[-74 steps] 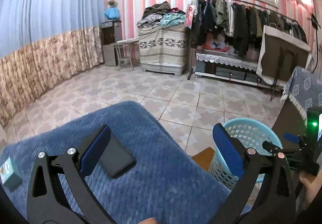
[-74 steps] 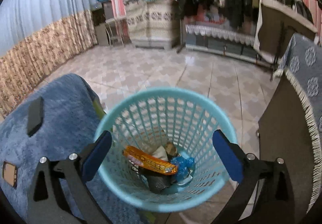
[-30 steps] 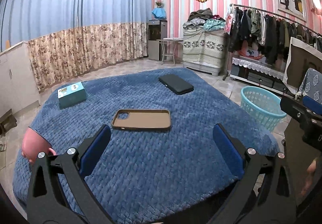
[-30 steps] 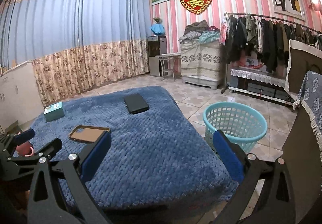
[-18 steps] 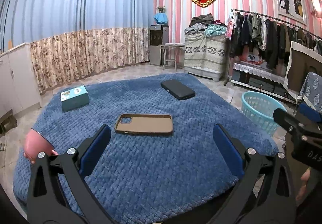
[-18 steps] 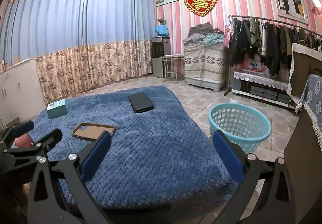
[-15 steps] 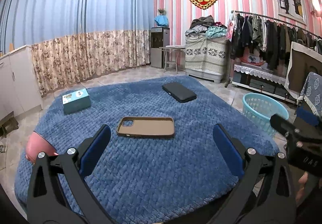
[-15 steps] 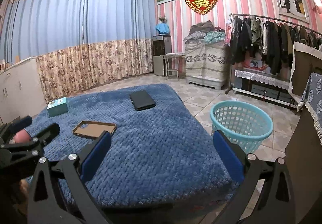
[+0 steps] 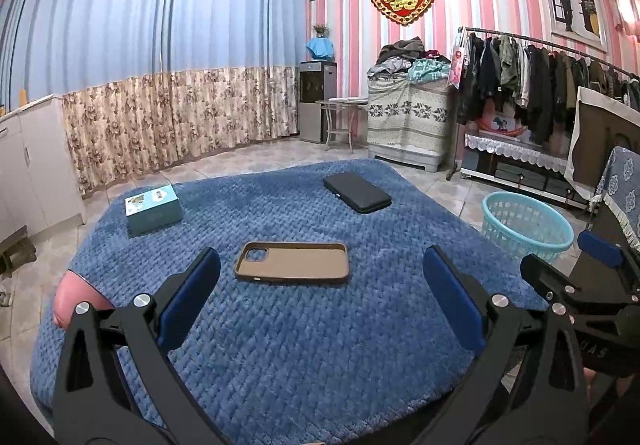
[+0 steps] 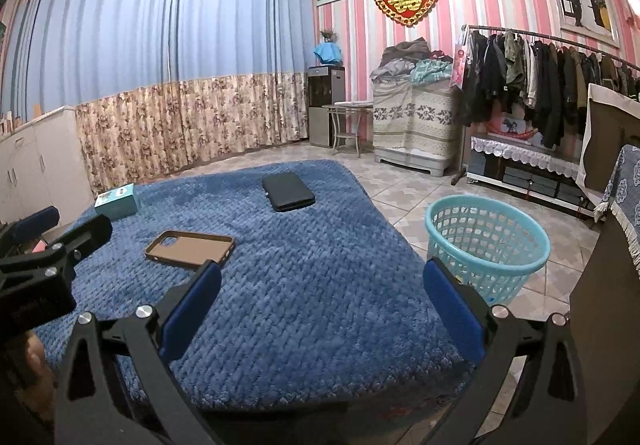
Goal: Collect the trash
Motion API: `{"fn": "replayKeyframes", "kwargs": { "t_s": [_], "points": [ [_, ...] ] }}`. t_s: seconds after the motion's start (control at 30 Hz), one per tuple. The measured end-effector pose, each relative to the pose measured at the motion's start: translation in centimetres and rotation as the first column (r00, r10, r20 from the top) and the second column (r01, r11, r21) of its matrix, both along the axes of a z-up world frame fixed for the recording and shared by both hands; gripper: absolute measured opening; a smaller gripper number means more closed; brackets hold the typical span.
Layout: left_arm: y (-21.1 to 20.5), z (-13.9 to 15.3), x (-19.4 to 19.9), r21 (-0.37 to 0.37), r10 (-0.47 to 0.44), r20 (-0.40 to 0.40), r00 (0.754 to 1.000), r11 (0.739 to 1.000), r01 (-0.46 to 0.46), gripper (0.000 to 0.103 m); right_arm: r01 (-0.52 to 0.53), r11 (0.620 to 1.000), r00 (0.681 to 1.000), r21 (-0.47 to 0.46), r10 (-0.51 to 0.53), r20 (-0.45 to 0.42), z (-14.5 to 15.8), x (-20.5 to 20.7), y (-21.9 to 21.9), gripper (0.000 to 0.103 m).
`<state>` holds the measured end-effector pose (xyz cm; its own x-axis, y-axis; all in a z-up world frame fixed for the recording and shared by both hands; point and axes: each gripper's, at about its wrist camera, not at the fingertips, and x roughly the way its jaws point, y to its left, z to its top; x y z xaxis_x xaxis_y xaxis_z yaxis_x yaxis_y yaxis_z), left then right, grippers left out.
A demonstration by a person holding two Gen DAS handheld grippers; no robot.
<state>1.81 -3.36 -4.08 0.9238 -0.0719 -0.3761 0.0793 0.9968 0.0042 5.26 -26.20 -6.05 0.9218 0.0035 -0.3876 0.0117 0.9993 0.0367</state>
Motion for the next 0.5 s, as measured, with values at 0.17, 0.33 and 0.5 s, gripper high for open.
{"fn": "replayKeyframes", "kwargs": {
  "t_s": [0.17, 0.33, 0.5],
  "points": [
    [0.13, 0.51, -0.04, -0.004, -0.007, 0.009, 1.0, 1.0, 0.007, 0.098, 0.001, 1.0, 1.0, -0.003, -0.001, 0.016, 0.16, -0.19, 0.0, 0.099],
    [0.07, 0.86, -0.17, -0.007, -0.015, 0.018, 1.0, 1.0, 0.016, 0.098, 0.002, 1.0, 1.0, -0.006, -0.002, 0.023, 0.25, -0.25, -0.17, 0.099],
    [-0.17, 0.79, -0.45, 0.009, -0.025, 0.024, 0.999, 1.0, 0.025, 0.098, 0.008, 1.0, 0.999, -0.001, -0.008, 0.032, 0.43, -0.64, -0.45, 0.099]
  ]
}}
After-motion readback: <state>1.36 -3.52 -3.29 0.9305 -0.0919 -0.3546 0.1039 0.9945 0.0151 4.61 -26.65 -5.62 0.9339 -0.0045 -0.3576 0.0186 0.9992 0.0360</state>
